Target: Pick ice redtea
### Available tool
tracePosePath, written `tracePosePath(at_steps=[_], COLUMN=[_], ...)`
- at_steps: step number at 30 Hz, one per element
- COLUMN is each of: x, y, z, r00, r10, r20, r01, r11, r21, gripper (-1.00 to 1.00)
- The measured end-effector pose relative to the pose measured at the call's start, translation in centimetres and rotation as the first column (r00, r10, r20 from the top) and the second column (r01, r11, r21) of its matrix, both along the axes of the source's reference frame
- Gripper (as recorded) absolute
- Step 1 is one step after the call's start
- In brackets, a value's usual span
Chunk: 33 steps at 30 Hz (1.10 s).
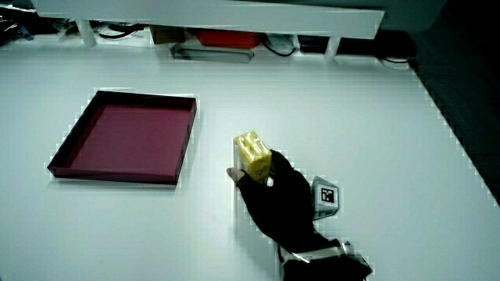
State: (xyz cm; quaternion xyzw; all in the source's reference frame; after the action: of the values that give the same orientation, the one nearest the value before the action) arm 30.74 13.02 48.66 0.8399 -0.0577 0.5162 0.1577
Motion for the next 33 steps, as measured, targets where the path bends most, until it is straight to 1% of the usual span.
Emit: tracePosePath(at_steps=[1, 2, 4, 5, 6, 7, 8, 9, 10, 11, 12, 13, 15, 16, 17, 19, 20, 22, 23, 24, 25, 26, 27, 28, 29, 30, 31, 32, 33], x=[0.0, -0.4, -0.6, -0.6, -0.5, -0.7, -1.0, -1.6, -1.8, -1.8, -1.9, -2.0, -2.2, -2.2, -2.6, -2.7, -2.7, -2.8, -2.6, -2.9, -2.9, -2.8, -2.9, -3.0, -3.0, -2.6, -3.0, -2.9, -2.9], y=[-0.2, -0.4, -0.8, -0.9, -1.1, -1.2, -1.5, -1.9, -2.0, -2.1, -2.2, -2.4, -2.5, -2.6, -2.7, -2.8, -2.7, -2.7, -2.6, -2.7, -2.6, -2.6, -2.6, -2.5, -2.4, -2.3, -2.3, -2.2, -2.2], z=[0.5, 0.3, 0.9, 1.2, 1.8, 1.9, 2.0, 1.6, 1.7, 2.1, 2.3, 2.3, 2.6, 3.0, 2.7, 2.9, 3.0, 3.1, 3.4, 3.0, 3.1, 3.2, 3.1, 3.1, 3.2, 3.8, 3.3, 3.5, 3.3], r00=[1.000, 0.999, 0.998, 0.996, 0.996, 0.995, 0.990, 0.983, 0.977, 0.977, 0.972, 0.968, 0.961, 0.960, 0.954, 0.953, 0.953, 0.950, 0.953, 0.944, 0.939, 0.936, 0.928, 0.919, 0.908, 0.904, 0.885, 0.871, 0.865], r10=[-0.005, 0.013, 0.018, 0.025, 0.021, 0.035, 0.046, 0.059, 0.072, 0.068, 0.082, 0.091, 0.108, 0.110, 0.116, 0.118, 0.126, 0.130, 0.137, 0.143, 0.161, 0.166, 0.183, 0.207, 0.233, 0.234, 0.257, 0.272, 0.279], r20=[-0.001, 0.038, 0.064, 0.081, 0.088, 0.098, 0.132, 0.176, 0.201, 0.202, 0.220, 0.233, 0.255, 0.259, 0.276, 0.278, 0.277, 0.284, 0.269, 0.299, 0.304, 0.310, 0.323, 0.335, 0.349, 0.356, 0.388, 0.409, 0.416], r01=[0.006, -0.013, -0.018, -0.025, -0.021, -0.032, -0.040, -0.050, -0.061, -0.060, -0.068, -0.079, -0.095, -0.093, -0.097, -0.101, -0.106, -0.112, -0.119, -0.125, -0.141, -0.148, -0.164, -0.191, -0.214, -0.216, -0.240, -0.257, -0.265], r11=[0.9999, 0.9999, 0.9998, 0.9997, 0.9998, 0.9990, 0.9982, 0.9974, 0.9963, 0.9972, 0.9952, 0.9950, 0.9935, 0.9929, 0.9920, 0.9919, 0.9907, 0.9906, 0.9896, 0.9890, 0.9862, 0.9857, 0.9828, 0.9782, 0.9726, 0.9722, 0.9664, 0.9621, 0.9598], r21=[0.013, -0.001, 0.011, -0.004, 0.000, -0.031, -0.045, -0.052, -0.060, -0.045, -0.070, -0.062, -0.063, -0.074, -0.080, -0.078, -0.085, -0.078, -0.081, -0.079, -0.086, -0.081, -0.084, -0.082, -0.091, -0.090, -0.092, -0.092, -0.093], gripper=[0.00, 0.00, 0.00, 0.00, 0.00, 0.00, 0.00, 0.00, 0.00, 0.00, 0.00, 0.00, 0.00, 0.00, 0.00, 0.00, 0.00, 0.00, 0.00, 0.00, 0.04, 0.08, 0.12, 0.15, 0.19, 0.23, 0.27, 0.31, 0.35])
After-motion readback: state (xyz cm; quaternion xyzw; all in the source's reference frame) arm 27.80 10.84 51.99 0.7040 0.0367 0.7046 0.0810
